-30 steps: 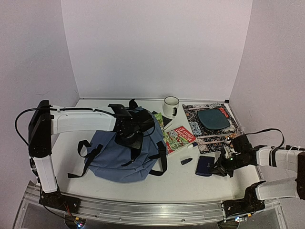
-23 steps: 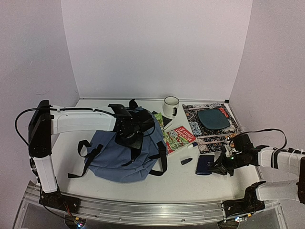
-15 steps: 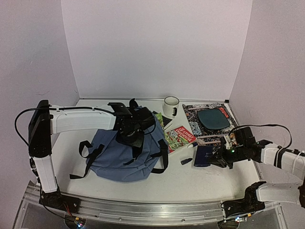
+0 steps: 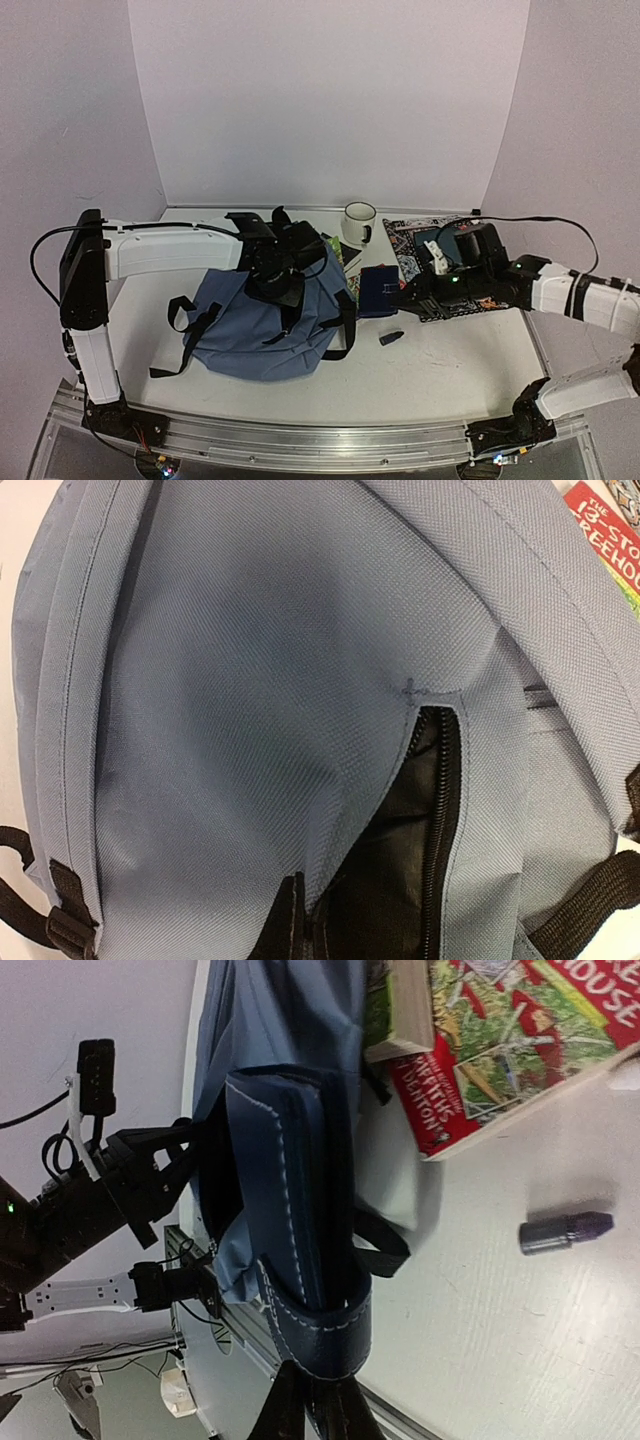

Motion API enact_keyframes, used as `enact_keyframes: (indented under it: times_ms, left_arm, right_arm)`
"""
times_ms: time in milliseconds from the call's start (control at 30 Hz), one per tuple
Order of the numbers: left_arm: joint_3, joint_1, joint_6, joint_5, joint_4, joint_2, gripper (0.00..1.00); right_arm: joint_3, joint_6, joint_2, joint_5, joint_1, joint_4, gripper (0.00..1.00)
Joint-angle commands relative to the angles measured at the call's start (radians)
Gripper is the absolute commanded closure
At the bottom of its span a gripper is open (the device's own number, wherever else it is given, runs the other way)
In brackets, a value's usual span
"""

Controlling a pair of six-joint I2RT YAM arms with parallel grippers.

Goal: Pack the student bag
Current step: Place the card case in the pocket on the back of the bag.

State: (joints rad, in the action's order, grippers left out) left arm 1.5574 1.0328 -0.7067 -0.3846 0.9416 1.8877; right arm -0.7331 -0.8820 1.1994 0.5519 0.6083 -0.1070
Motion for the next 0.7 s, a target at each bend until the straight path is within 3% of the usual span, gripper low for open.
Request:
enact_keyframes:
  times_ms: [0,333,667]
  left_arm:
    - [0.033,0.001,-0.01,0.009,-0.059,-0.062,1.0]
    - [0.022,0.001,-0.063,0.062,-0.097,-0.084,1.0]
    - [-0.053,-0.012,-0.209,0.06,-0.196,-0.137,1.0]
  right_arm:
    - [-0.136,-0.054,0.126,-0.004,0.069,-0.116,1.0]
    - [-0.32,-0.12,0.445,-0.027,0.174,-0.231,1.0]
    - [-0.302,-0.143,0.514,-0.022,0.214,-0.254,1.0]
